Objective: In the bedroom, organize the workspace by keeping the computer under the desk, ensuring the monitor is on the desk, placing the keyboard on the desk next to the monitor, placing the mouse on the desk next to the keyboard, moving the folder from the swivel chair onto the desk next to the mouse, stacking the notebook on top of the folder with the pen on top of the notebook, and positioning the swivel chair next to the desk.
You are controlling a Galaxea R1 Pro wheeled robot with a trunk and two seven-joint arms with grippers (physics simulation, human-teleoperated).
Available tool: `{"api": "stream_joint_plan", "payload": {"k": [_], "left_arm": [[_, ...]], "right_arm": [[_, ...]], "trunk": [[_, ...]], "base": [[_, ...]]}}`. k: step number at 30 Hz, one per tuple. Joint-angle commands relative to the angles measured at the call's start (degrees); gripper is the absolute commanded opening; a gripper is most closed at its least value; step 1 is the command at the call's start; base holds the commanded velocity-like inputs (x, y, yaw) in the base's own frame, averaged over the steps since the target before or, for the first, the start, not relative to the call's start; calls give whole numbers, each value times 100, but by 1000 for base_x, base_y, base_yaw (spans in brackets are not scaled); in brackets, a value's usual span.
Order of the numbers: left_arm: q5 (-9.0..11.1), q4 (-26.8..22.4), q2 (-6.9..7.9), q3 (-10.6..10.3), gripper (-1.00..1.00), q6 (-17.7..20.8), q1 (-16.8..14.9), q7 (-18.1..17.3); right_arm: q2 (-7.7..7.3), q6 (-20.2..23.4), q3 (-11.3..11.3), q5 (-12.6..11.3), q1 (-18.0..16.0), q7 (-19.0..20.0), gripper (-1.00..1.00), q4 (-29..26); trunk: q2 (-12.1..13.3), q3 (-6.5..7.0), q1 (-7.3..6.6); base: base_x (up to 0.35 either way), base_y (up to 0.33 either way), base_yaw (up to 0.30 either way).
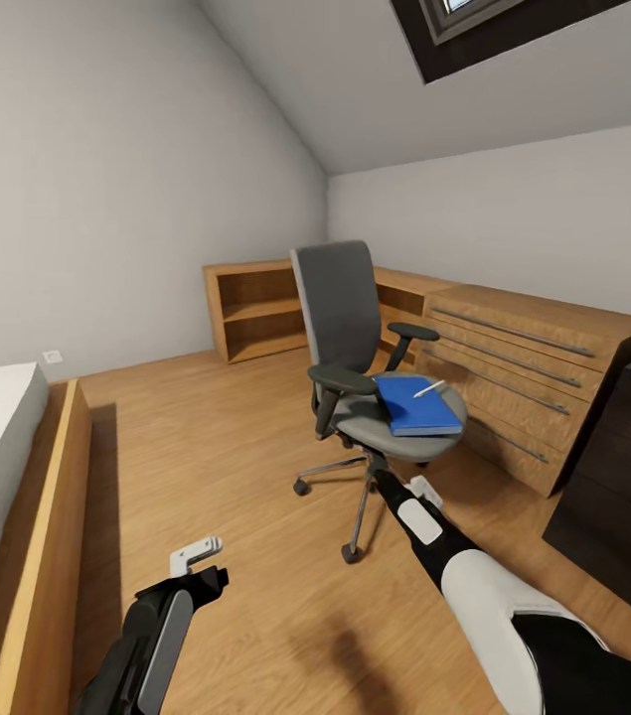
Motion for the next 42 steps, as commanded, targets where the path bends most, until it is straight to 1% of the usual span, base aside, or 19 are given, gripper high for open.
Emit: {"api": "stream_joint_plan", "payload": {"k": [1, 5, 6, 9, 13, 20, 33, 38, 42], "left_arm": [[60, 1, -3, -12, 100, 16, -3, 45], [59, 57, 0, -156, 100, 16, -3, 46], [53, 147, 5, -287, 100, 16, -3, 47], [52, 173, 1, -307, 100, 11, -3, 47], [52, 178, -2, -312, 100, -31, -3, 47], [52, 180, -3, -346, 100, -71, -3, 47], [52, 186, -3, -361, 100, -81, -3, 55], [52, 228, -3, -441, 100, -81, -3, 62], [52, 233, -3, -460, 100, -81, -3, 64]], "right_arm": [[7, -13, -22, -27, -3, -6, 100, -6], [17, -13, 2, -18, -3, -4, 100, -9], [32, -13, 13, -10, -3, 116, 100, -4], [39, -5, 20, 23, -3, 503, 100, 4], [40, 7, 88, 33, 1, 641, 100, 7], [41, 12, 147, 37, 12, 713, 100, 7], [41, 5, 163, 38, 15, 769, 100, 6], [41, 4, 163, 65, 15, 770, 100, 6], [41, 3, 164, 78, 15, 770, 100, 6]], "trunk": [[-2, -6, -1], [-2, -6, -1], [-2, -6, -1], [-2, -6, -1], [-2, -6, -1], [-2, -6, -1], [-2, -6, -1], [-2, -6, -1], [-2, -6, -1]], "base": [[0, 0, 10], [0, 0, 5], [40, 0, 0], [176, 0, 0], [283, 0, 0], [309, 0, 0], [318, 0, 0], [314, 0, 0], [305, 0, 0]]}}
